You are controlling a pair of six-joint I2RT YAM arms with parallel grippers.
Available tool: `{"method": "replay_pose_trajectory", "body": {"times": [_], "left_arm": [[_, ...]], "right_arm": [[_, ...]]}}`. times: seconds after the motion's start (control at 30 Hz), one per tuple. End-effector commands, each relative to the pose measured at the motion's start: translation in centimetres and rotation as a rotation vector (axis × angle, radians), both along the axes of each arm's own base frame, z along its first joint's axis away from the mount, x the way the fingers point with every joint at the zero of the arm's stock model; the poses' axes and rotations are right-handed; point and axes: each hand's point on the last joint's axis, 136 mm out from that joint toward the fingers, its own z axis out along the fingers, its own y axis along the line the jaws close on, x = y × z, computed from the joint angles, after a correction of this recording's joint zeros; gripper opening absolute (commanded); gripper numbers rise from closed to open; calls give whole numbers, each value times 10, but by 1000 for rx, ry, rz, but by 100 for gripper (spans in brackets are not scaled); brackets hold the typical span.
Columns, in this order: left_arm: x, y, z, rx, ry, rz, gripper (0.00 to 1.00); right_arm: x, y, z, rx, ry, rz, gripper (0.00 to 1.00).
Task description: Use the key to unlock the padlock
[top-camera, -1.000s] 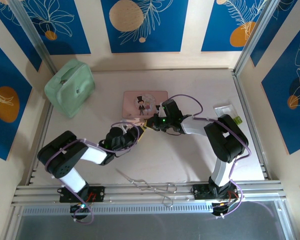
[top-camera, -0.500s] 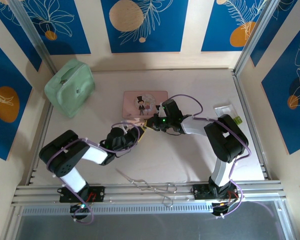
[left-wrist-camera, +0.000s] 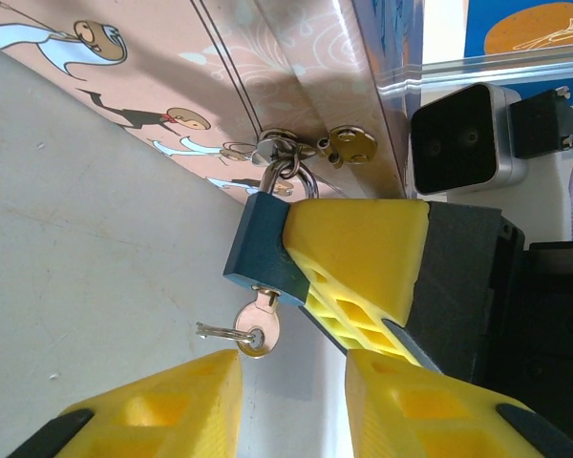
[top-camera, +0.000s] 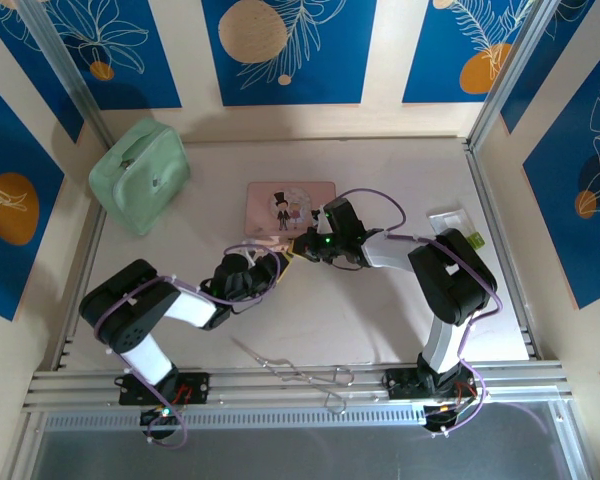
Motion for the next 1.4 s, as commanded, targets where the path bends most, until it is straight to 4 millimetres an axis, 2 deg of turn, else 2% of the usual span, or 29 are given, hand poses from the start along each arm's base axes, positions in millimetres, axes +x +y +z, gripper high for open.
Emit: {"method": "replay_pose_trajectory", "body": {"times": [0.0, 0.4, 0.57, 0.7, 0.87, 1.37], "left_arm": [[0, -4, 7, 2, -24, -9, 34], [6, -6, 4, -76, -4, 29, 30], [6, -2, 2, -46, 7, 42, 30], [4, 1, 4, -36, 7, 51, 35], [-1, 13, -3, 26, 32, 78, 42], [13, -1, 2, 13, 26, 74, 38]], "right_arm": [[-35, -6, -31, -34, 247, 1, 0], [-35, -2, -30, -26, 252, 3, 0], [-35, -1, -30, -23, 253, 5, 0], [-34, -2, -31, -23, 255, 0, 0], [-32, -2, -30, -15, 255, 3, 0], [-35, -1, -26, 3, 261, 13, 0]]}}
